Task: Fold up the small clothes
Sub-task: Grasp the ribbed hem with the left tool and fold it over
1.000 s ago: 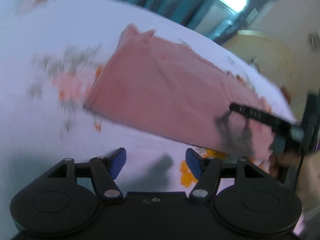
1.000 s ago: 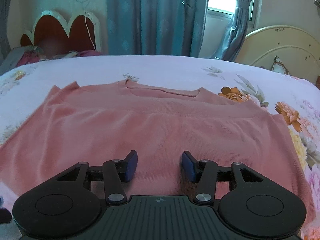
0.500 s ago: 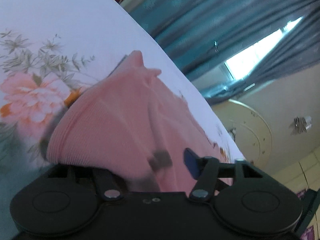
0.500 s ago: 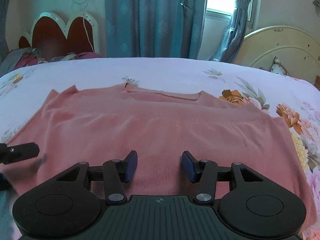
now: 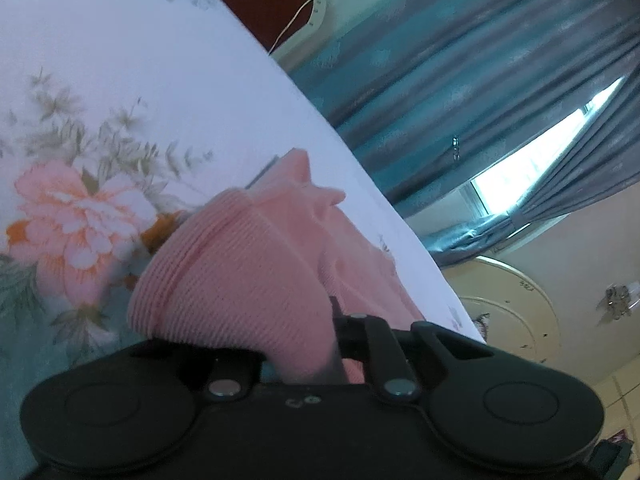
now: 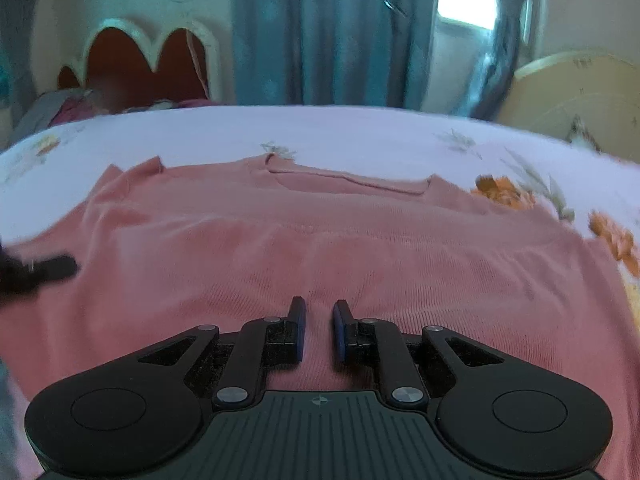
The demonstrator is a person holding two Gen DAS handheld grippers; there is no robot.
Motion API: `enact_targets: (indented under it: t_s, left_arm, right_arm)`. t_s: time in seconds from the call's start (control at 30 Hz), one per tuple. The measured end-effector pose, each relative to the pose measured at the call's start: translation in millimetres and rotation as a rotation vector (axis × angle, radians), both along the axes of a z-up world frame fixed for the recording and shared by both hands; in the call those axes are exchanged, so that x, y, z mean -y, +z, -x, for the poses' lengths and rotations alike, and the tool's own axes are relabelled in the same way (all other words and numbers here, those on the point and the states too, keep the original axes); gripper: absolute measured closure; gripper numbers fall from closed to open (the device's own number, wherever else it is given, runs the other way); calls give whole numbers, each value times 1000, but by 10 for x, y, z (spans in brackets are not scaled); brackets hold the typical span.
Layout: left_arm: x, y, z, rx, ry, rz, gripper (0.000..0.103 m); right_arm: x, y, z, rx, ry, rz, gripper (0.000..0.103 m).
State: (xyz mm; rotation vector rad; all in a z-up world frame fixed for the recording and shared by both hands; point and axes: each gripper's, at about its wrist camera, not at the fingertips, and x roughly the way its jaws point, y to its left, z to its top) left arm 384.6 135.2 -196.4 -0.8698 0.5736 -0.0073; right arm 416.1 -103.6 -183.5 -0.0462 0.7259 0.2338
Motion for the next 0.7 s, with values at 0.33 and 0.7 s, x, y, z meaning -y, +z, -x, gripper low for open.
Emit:
enact_targets:
  t_s: [0.33,0.7]
  left_arm:
    - [800,832,-218,173,-173,-332,91]
    - [2997,753,-312,257,-768,-597,91]
  right_arm:
    - [616,166,13,-54,-12,-246,88]
    - [2251,204,468,-73,-258,-316,88]
